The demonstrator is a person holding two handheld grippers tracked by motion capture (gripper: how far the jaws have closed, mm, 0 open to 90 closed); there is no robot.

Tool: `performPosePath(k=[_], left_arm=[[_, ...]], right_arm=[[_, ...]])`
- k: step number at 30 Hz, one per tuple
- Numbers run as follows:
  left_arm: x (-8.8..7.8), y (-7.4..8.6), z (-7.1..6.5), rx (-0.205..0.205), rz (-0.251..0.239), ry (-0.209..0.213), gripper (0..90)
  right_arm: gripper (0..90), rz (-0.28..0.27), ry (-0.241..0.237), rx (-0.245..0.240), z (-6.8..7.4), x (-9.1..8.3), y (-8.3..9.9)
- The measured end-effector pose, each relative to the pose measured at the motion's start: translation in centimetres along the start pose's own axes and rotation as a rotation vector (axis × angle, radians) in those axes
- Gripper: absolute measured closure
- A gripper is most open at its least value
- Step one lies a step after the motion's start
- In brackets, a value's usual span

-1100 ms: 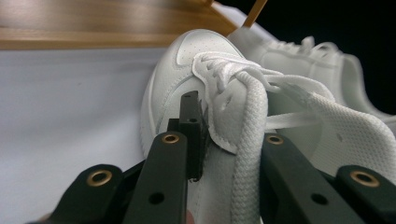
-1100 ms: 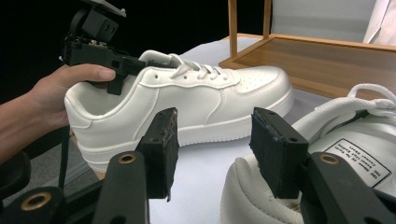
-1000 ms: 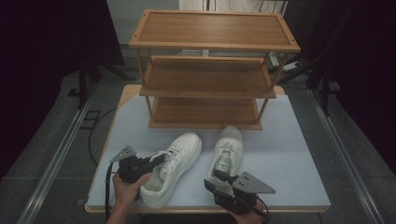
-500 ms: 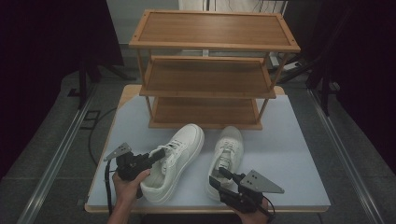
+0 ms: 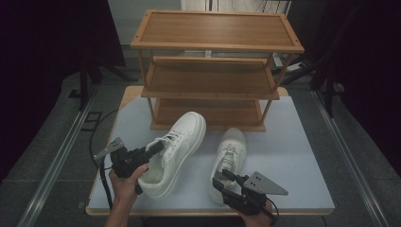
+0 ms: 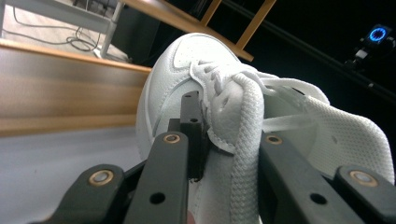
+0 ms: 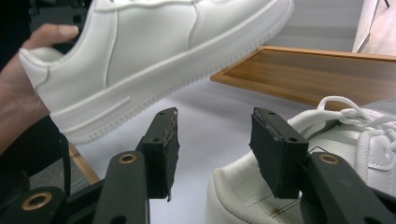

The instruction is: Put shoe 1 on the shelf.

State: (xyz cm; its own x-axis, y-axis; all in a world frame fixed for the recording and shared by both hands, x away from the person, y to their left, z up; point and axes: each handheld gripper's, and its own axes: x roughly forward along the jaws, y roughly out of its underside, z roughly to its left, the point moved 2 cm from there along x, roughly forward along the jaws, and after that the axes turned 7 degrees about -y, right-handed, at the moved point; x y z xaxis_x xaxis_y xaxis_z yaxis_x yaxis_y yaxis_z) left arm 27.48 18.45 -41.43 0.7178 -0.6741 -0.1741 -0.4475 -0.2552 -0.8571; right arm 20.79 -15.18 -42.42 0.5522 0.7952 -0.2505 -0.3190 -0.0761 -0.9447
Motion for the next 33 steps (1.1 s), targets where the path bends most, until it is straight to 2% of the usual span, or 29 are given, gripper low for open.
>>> performPosePath(k=[13,21,26,33], left_arm=[[0.5,-2.3,-0.7,-0.013,-0.061,0.018,80.2],[1.3,-3.5,-1.0,-0.012,-0.067,0.018,80.2],[2.0,-4.3,-1.0,-0.009,-0.073,0.003,80.3],[2.4,-5.0,-1.0,-0.02,-0.084,0.008,80.4]], right_arm=[[50.5,0.005,0.004,0.007,-0.2,0.0,0.1],[50.6,0.006,0.006,0.014,-0.4,0.0,0.1],[50.8,0.001,0.012,0.016,-0.4,-0.1,0.1],[50.6,0.0,0.014,0.017,-0.5,-0.1,0.1]])
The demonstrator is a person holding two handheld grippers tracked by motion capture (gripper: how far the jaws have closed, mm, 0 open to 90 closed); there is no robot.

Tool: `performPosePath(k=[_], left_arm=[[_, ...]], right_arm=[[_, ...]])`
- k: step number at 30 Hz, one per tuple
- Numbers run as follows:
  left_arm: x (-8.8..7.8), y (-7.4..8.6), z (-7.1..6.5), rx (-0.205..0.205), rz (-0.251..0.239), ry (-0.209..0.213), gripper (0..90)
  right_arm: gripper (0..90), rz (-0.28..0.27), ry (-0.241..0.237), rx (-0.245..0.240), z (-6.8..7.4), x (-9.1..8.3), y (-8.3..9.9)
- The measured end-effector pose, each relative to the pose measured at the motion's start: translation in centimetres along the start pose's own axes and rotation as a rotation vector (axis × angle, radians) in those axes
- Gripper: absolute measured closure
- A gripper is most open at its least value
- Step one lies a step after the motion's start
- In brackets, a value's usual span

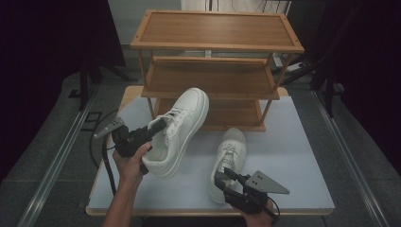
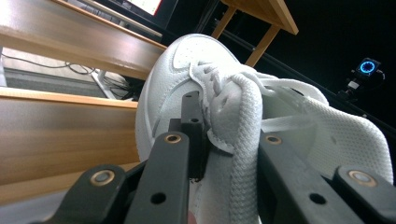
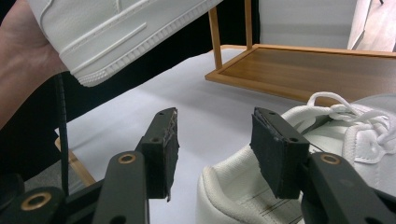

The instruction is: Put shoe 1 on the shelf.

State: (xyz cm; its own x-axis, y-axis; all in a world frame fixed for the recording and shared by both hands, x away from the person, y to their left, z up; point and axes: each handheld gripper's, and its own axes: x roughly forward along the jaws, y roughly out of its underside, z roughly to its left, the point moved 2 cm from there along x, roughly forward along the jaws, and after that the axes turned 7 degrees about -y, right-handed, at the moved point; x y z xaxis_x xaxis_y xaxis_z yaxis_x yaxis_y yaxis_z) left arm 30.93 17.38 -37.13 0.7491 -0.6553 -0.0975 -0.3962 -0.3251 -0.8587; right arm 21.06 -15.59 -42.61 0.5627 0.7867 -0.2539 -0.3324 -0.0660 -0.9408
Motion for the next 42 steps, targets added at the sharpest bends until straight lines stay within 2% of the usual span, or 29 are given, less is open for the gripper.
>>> performPosePath(k=[27,42], left_arm=[[2.7,-3.4,0.1,-0.03,-0.047,-0.02,80.5],[5.5,-5.1,0.5,-0.031,-0.051,-0.071,80.5]], right_arm=[[50.3,0.016,0.001,0.01,-0.3,0.2,0.3],[50.1,0.023,-0.003,0.012,-0.4,0.3,0.5]])
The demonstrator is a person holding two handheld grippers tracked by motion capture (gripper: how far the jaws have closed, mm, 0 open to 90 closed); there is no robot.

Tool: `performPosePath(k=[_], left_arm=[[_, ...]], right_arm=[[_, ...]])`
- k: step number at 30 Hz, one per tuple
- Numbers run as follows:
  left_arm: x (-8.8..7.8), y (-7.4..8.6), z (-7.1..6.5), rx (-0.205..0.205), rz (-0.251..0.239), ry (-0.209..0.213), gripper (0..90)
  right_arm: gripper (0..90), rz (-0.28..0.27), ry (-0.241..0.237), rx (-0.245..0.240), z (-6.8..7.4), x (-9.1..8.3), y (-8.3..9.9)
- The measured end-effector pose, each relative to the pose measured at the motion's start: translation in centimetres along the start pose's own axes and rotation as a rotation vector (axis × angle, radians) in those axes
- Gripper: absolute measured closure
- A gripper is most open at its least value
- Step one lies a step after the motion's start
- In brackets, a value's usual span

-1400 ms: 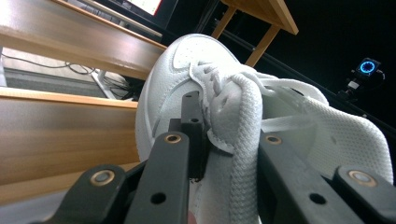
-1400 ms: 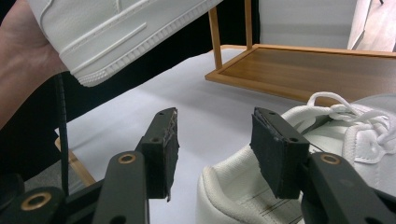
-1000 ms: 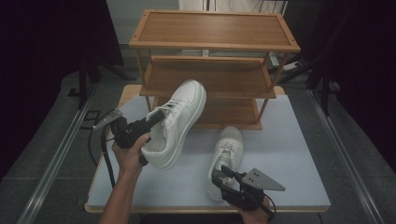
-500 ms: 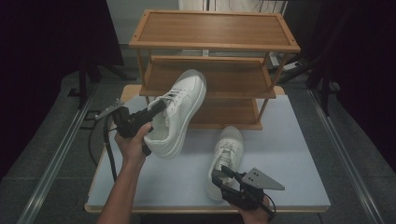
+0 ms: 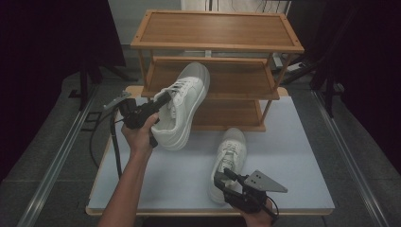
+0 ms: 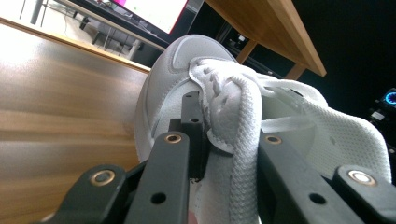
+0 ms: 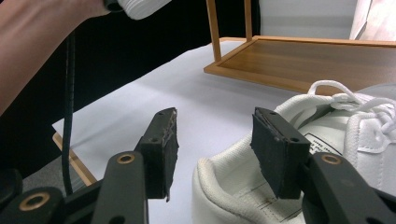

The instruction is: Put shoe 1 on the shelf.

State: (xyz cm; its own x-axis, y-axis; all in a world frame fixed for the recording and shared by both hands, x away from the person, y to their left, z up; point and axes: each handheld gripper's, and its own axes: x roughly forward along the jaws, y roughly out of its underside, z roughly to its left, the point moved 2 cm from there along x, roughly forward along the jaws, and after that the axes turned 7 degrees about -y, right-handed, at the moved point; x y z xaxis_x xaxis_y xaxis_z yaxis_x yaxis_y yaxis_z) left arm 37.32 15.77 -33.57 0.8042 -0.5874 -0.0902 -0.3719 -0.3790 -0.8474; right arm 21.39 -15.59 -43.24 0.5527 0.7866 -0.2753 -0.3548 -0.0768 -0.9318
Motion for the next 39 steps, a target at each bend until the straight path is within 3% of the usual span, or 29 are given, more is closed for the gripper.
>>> performPosePath(k=[10,31,39], left_arm=[[2.2,-0.7,0.1,-0.016,-0.002,-0.029,80.5],[4.4,-1.9,0.8,-0.025,-0.025,-0.115,80.5],[6.7,-2.6,0.4,-0.021,-0.026,-0.144,80.4]], right_arm=[[50.1,-0.003,0.002,0.001,-0.1,-0.1,0.0],[49.9,0.004,0.004,-0.008,0.3,0.1,0.2],[49.9,0.006,-0.002,-0.008,0.4,0.1,0.2]])
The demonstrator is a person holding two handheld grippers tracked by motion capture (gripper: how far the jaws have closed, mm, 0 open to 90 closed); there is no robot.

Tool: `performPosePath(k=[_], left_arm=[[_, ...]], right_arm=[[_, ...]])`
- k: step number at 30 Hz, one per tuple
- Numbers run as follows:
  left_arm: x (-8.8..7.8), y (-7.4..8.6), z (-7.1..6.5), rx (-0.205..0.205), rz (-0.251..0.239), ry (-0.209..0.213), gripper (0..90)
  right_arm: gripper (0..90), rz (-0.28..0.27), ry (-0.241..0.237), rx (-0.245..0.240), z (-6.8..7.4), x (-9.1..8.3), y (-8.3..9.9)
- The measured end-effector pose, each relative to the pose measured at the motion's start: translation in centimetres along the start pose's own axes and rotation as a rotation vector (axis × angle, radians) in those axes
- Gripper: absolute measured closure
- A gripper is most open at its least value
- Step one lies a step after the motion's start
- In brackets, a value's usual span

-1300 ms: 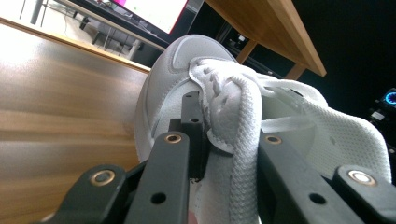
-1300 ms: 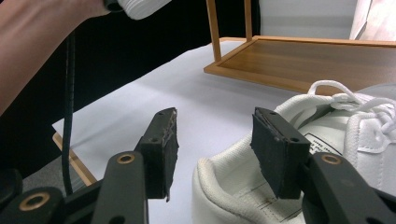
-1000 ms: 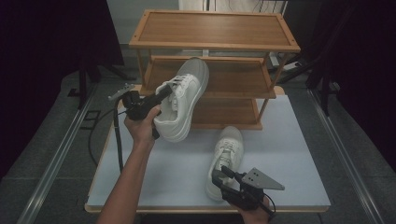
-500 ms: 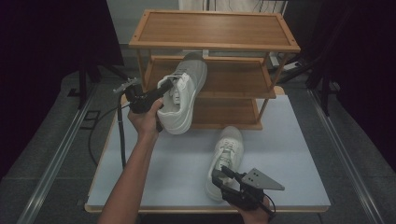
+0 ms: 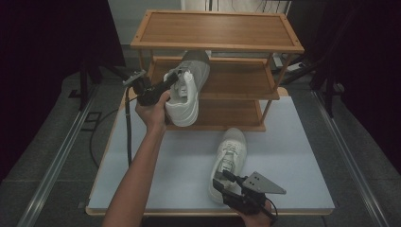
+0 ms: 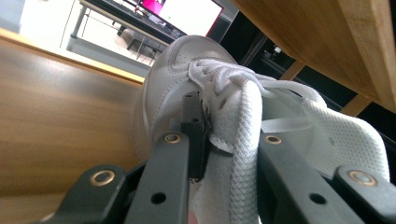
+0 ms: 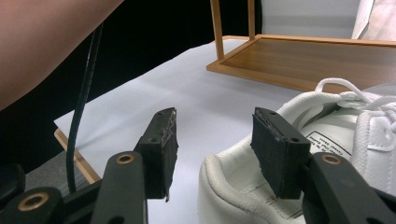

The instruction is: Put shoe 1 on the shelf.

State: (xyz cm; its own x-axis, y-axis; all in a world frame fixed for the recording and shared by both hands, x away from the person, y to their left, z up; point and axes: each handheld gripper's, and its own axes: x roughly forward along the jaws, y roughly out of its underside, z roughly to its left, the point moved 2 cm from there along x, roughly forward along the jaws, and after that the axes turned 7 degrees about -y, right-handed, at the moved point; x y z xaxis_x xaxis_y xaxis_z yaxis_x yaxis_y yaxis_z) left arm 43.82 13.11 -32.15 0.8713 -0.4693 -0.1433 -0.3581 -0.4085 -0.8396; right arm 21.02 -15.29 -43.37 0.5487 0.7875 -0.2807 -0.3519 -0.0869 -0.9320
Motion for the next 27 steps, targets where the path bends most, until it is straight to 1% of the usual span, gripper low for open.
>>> performPosePath(k=[6,9,11,14,16,17,19,21,22,24,27], left_arm=[[1.7,-0.4,-0.4,-0.005,0.001,-0.016,80.3],[2.5,-0.5,-0.6,-0.022,-0.003,-0.026,80.3],[2.9,-0.6,-0.7,-0.016,-0.005,-0.034,80.2],[3.5,-0.5,-0.9,-0.018,0.0,-0.051,80.0],[3.7,-0.5,-0.9,-0.02,0.001,-0.055,79.7],[4.2,-0.5,-1.0,-0.014,0.004,-0.063,79.6],[4.4,-0.5,-1.1,-0.014,0.006,-0.063,79.3],[4.6,-0.6,-1.2,-0.004,0.005,-0.074,79.1],[4.7,-0.6,-1.2,-0.017,0.008,-0.07,78.7],[4.8,-0.5,-1.3,-0.022,0.01,-0.066,75.5],[5.2,-0.5,-1.5,-0.016,0.02,-0.035,69.3]], right_arm=[[49.8,-0.003,0.003,0.0,-0.1,-0.1,0.0],[49.9,-0.003,0.006,0.003,-0.2,-0.2,-0.1],[49.9,-0.004,0.007,0.002,-0.2,-0.2,-0.1],[49.8,-0.003,0.007,0.002,-0.2,-0.2,0.0],[49.9,-0.002,0.006,0.002,-0.1,-0.2,0.0],[49.8,0.001,0.007,-0.001,-0.1,-0.1,0.0],[49.8,0.004,0.006,-0.003,0.0,-0.1,0.1],[49.8,0.005,0.004,-0.001,0.0,0.0,0.1],[49.8,0.005,0.005,-0.001,0.0,0.0,0.1],[49.7,0.011,0.0,-0.004,0.1,0.1,0.2],[49.6,0.012,0.002,-0.006,0.2,0.2,0.3]])
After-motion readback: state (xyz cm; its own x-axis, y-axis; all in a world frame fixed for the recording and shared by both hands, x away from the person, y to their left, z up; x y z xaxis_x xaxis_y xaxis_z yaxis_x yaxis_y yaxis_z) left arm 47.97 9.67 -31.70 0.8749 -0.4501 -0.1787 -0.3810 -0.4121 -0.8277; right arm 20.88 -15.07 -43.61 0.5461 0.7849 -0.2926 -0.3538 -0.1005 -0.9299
